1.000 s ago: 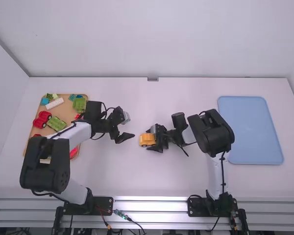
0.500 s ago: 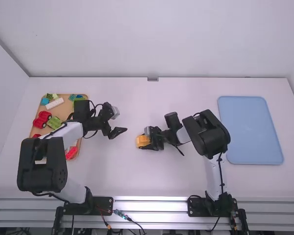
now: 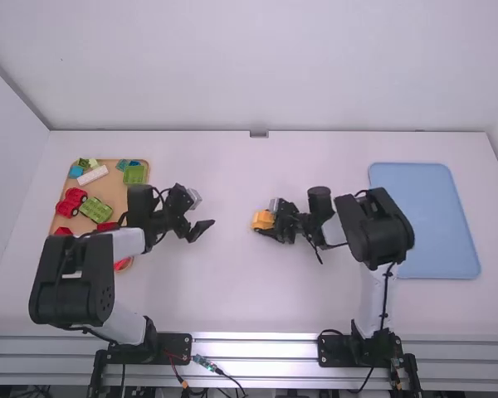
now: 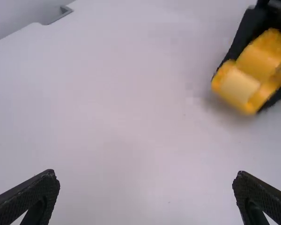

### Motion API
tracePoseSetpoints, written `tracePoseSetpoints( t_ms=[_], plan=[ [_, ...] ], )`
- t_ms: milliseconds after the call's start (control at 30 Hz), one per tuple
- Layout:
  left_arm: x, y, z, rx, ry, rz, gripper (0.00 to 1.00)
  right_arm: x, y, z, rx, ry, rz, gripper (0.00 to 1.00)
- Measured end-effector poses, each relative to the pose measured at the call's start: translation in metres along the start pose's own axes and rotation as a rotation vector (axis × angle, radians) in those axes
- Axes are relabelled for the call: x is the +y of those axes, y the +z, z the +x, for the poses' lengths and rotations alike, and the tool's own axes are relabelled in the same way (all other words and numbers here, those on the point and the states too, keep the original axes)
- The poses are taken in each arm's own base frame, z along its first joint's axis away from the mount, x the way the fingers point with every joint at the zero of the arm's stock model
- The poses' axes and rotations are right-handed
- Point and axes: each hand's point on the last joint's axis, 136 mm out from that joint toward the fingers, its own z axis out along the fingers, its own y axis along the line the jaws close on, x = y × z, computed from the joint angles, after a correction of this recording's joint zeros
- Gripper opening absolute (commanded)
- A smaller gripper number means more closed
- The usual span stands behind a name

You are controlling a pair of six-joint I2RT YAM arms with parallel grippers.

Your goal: Assemble lego blocks to make yellow taxi

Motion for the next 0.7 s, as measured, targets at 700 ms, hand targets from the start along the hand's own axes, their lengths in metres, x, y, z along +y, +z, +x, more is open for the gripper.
tracePoseSetpoints(
  t_ms=[700],
  plan=[
    [0.001, -0.003, 0.027, 0.050, -0.216, -0.103, 0.99, -0.120, -0.359, 0.064, 0.202, 0.434, 1.132, 0.36]
  ],
)
